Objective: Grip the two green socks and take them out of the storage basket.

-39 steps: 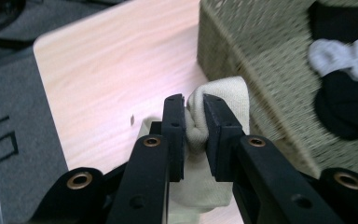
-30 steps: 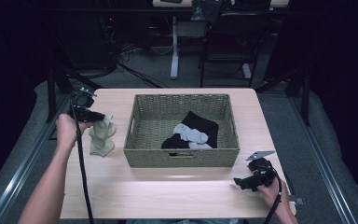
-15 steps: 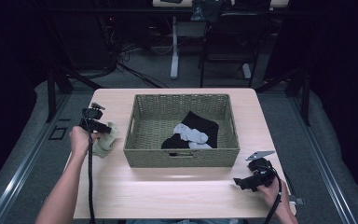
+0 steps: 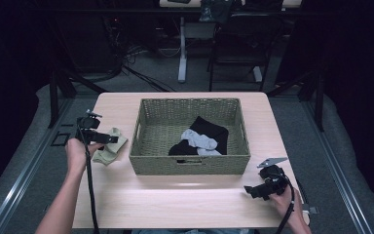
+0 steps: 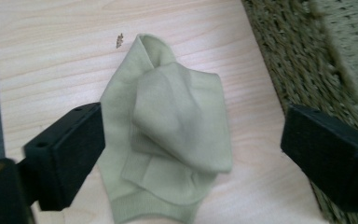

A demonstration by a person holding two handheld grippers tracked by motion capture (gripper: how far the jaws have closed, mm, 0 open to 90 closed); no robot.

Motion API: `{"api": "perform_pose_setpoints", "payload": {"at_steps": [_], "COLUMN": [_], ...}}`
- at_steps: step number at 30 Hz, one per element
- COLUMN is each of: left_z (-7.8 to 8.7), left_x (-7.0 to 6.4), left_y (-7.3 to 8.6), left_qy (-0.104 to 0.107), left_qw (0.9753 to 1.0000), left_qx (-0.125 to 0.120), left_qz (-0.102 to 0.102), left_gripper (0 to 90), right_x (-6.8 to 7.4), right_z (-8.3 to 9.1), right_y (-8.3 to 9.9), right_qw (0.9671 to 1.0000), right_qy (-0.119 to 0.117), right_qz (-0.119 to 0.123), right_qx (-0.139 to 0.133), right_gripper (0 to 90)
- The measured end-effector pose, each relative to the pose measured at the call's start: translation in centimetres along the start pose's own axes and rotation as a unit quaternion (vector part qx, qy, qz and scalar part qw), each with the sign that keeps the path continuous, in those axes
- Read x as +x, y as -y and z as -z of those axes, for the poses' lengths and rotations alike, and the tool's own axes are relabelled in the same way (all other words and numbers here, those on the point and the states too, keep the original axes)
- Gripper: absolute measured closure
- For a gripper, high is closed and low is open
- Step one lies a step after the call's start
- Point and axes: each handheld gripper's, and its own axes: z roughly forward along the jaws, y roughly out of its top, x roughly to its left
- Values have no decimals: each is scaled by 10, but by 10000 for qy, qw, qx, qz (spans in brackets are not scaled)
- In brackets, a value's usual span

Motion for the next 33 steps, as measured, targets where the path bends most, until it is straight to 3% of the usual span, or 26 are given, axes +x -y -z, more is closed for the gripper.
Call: {"api": "perform_pose_setpoints", "payload": {"at_steps": [6, 11, 19, 22, 25, 33], "left_z": [14, 21, 19, 16, 13, 9], "left_x": [-9, -15, -29, -30, -28, -23], "left_y": [26, 48, 88, 96, 101, 99], "left_qy": [166, 138, 146, 116, 120, 59], "left_qw": [9994, 9988, 9991, 9994, 9995, 9995], "left_qx": [-293, -460, -359, -286, -300, -299], "left_qz": [-63, -79, -150, -162, -46, -5], "left_gripper": [1, 1, 1, 1, 1, 2], "right_x": [0, 0, 0, 1, 1, 0], "right_z": [1, 0, 0, 0, 0, 0], "right_y": [0, 0, 0, 0, -1, -1], "right_qw": [10000, 10000, 10000, 10000, 10000, 10000], "right_qy": [41, -1, -3, 1, 16, 3], "right_qz": [-7, -11, -1, 0, 25, 22], "right_qx": [-3, -1, 20, 21, 16, 7], "right_gripper": [11, 11, 11, 11, 11, 11]}}
